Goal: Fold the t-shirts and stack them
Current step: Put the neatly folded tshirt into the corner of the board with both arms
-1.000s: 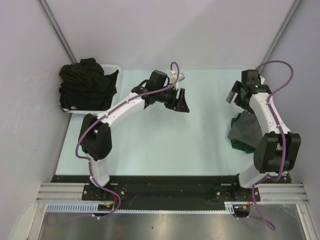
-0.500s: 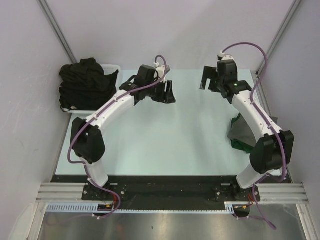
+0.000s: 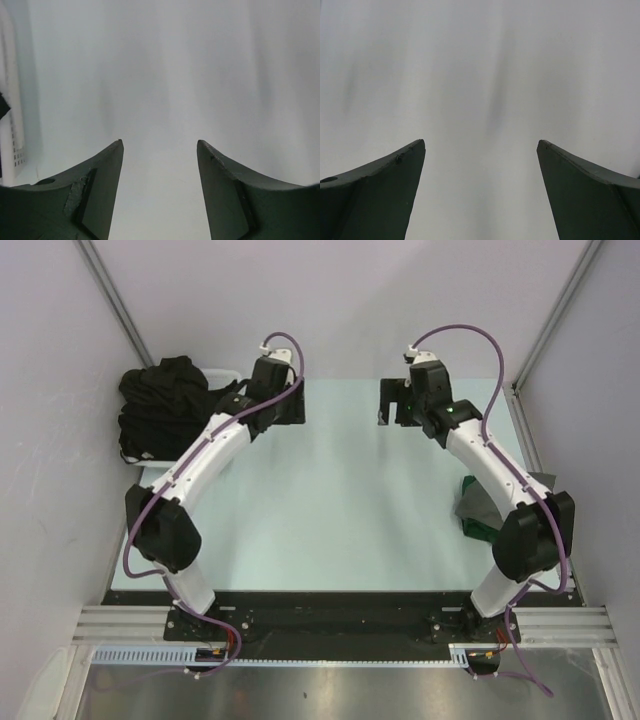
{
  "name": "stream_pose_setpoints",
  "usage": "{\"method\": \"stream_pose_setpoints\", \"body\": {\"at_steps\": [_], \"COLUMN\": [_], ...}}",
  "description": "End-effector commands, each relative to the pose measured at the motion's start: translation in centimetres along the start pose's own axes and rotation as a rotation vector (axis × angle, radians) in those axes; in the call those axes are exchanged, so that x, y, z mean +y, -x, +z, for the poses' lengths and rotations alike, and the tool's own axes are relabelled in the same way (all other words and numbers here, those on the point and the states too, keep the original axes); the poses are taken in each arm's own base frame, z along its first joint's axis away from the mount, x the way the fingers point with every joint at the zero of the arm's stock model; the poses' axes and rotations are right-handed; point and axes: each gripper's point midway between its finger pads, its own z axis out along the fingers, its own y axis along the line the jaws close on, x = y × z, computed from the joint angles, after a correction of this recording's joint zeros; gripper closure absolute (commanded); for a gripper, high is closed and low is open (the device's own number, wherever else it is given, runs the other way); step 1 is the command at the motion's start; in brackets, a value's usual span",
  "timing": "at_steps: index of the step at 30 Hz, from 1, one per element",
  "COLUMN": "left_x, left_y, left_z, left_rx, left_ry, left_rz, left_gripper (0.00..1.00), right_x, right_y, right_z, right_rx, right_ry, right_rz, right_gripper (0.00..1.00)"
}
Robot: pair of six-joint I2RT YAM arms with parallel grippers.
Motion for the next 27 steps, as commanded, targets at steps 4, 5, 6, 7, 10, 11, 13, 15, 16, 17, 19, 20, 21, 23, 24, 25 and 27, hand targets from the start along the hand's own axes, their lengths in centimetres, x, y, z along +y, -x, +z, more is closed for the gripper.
{"method": "stream_pose_setpoints", "body": {"at_steps": [4, 5, 6, 7, 10, 11, 13, 15, 16, 17, 19, 20, 21, 23, 24, 25, 27], "left_x": [1.0, 0.7, 0.1, 0.0, -0.3, -0.3, -0.5, -0.7, -0.8, -0.8, -0.9, -0.9, -0.9, -0.9, -0.9, -0.8, -0.8], "left_y": [2.6, 2.2, 2.3, 2.2, 1.7, 1.5, 1.4, 1.0, 1.0, 0.9, 1.3, 1.5, 1.7, 1.8, 1.9, 1.6, 1.4], "left_z": [-1.9, -1.9, -2.1, -2.1, -2.3, -2.2, -2.5, -2.6, -2.6, -2.7, -3.1, -3.2, -3.4, -3.7, -3.9, -4.0, -4.0], "left_rx": [-0.069, -0.061, -0.064, -0.064, -0.054, -0.048, -0.051, -0.045, -0.043, -0.041, -0.056, -0.065, -0.072, -0.078, -0.086, -0.083, -0.083], "left_ry": [-0.003, -0.024, -0.055, -0.065, -0.089, -0.091, -0.109, -0.123, -0.128, -0.133, -0.141, -0.142, -0.145, -0.148, -0.152, -0.151, -0.155], "left_rz": [-0.123, -0.123, -0.123, -0.125, -0.113, -0.109, -0.107, -0.107, -0.107, -0.106, -0.100, -0.098, -0.094, -0.084, -0.080, -0.075, -0.075], "left_gripper": [0.35, 0.36, 0.36, 0.36, 0.37, 0.37, 0.37, 0.37, 0.38, 0.38, 0.38, 0.38, 0.38, 0.38, 0.38, 0.38, 0.38], "right_x": [3.8, 4.0, 4.6, 4.6, 5.4, 5.5, 5.8, 5.9, 6.1, 6.1, 6.3, 6.4, 6.5, 6.7, 6.7, 6.7, 6.7], "right_y": [-2.2, -2.4, -3.1, -3.2, -3.2, -3.1, -2.8, -2.5, -2.4, -2.4, -2.0, -1.9, -1.7, -0.9, -0.8, -0.7, -0.4], "right_z": [2.0, 2.2, 2.7, 2.9, 3.1, 3.1, 3.0, 3.0, 3.0, 3.0, 2.9, 3.0, 2.8, 2.7, 2.7, 2.7, 2.7], "right_rx": [0.051, 0.060, 0.084, 0.089, 0.091, 0.086, 0.077, 0.070, 0.067, 0.067, 0.062, 0.061, 0.059, 0.045, 0.043, 0.041, 0.037], "right_ry": [0.025, 0.017, 0.011, 0.003, 0.019, 0.020, 0.028, 0.030, 0.032, 0.032, 0.038, 0.040, 0.042, 0.043, 0.043, 0.039, 0.036], "right_rz": [-0.093, -0.106, -0.123, -0.131, -0.140, -0.142, -0.141, -0.145, -0.145, -0.144, -0.140, -0.136, -0.132, -0.126, -0.127, -0.127, -0.124], "right_gripper": [0.00, 0.00, 0.00, 0.00, 0.00, 0.00, 0.00, 0.00, 0.00, 0.00, 0.00, 0.01, 0.00, 0.00, 0.00, 0.00, 0.00]}}
